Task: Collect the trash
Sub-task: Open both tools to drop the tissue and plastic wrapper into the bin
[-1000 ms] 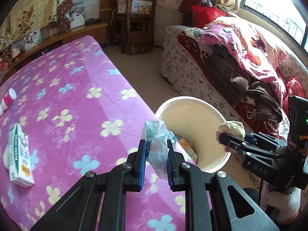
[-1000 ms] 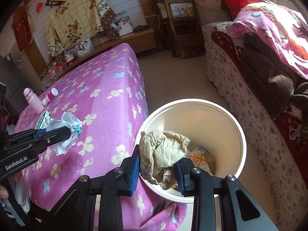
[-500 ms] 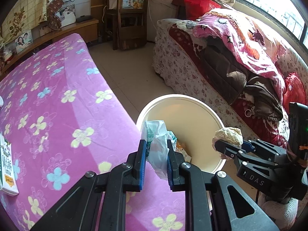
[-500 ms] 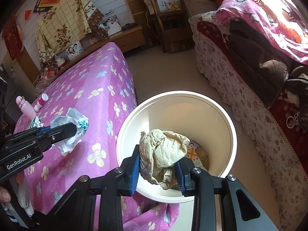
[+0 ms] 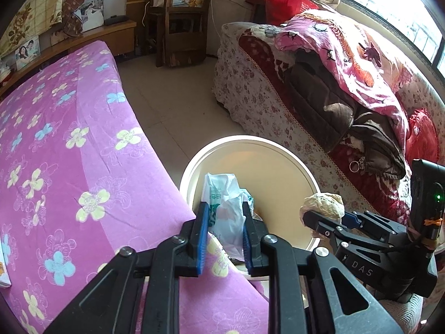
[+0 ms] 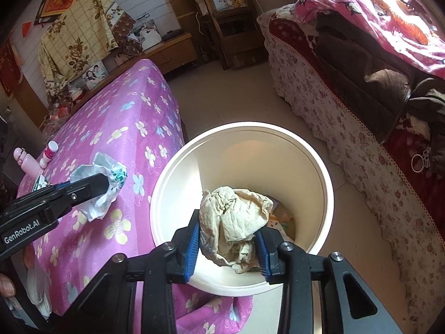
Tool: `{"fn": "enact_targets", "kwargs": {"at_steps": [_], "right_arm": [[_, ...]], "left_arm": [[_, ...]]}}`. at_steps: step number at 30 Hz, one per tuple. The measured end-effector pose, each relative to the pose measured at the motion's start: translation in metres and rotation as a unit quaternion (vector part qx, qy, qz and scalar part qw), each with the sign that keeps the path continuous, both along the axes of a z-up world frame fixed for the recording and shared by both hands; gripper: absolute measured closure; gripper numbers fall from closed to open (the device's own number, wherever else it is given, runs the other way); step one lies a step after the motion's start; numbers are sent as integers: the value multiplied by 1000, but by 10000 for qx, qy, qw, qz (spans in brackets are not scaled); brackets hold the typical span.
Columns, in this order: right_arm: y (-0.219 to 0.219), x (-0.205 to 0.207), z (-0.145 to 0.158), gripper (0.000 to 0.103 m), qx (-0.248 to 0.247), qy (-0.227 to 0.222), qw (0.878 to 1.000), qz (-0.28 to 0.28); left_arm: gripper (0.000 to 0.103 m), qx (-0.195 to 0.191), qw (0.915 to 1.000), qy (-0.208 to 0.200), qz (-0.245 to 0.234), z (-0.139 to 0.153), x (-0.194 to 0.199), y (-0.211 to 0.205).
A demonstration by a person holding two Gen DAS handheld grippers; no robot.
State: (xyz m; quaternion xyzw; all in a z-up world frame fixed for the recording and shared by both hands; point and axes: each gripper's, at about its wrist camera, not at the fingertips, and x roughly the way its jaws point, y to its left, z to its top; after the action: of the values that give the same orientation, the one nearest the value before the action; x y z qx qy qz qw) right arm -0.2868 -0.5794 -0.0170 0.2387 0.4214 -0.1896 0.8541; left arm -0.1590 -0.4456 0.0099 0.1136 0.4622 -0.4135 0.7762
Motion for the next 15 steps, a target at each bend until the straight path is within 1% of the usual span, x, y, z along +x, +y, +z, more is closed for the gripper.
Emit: {"fn": "enact_targets", "kwargs": {"at_steps": [1,2,4,10,15], "right_arm": [[-1,0,-1,32,29,6,10000,-37],[-2,-1,-2,28,40,-16,10000,-81],[-4,-2,-2,28,62,-25,9999,-93],[1,0,-2,28,36,20,10000,-30],[5,2,-1,28,25,32,10000,-17]], "left_arm": [[69,2,10000,14,9,-1,1,0],[59,-9,10000,35,11,-2,1,0],[57,-50,10000,78,22,-3,2,1],[57,-49,9999,91,61,-3,2,6],[57,-23,9999,24,99,-1,1,11]]}}
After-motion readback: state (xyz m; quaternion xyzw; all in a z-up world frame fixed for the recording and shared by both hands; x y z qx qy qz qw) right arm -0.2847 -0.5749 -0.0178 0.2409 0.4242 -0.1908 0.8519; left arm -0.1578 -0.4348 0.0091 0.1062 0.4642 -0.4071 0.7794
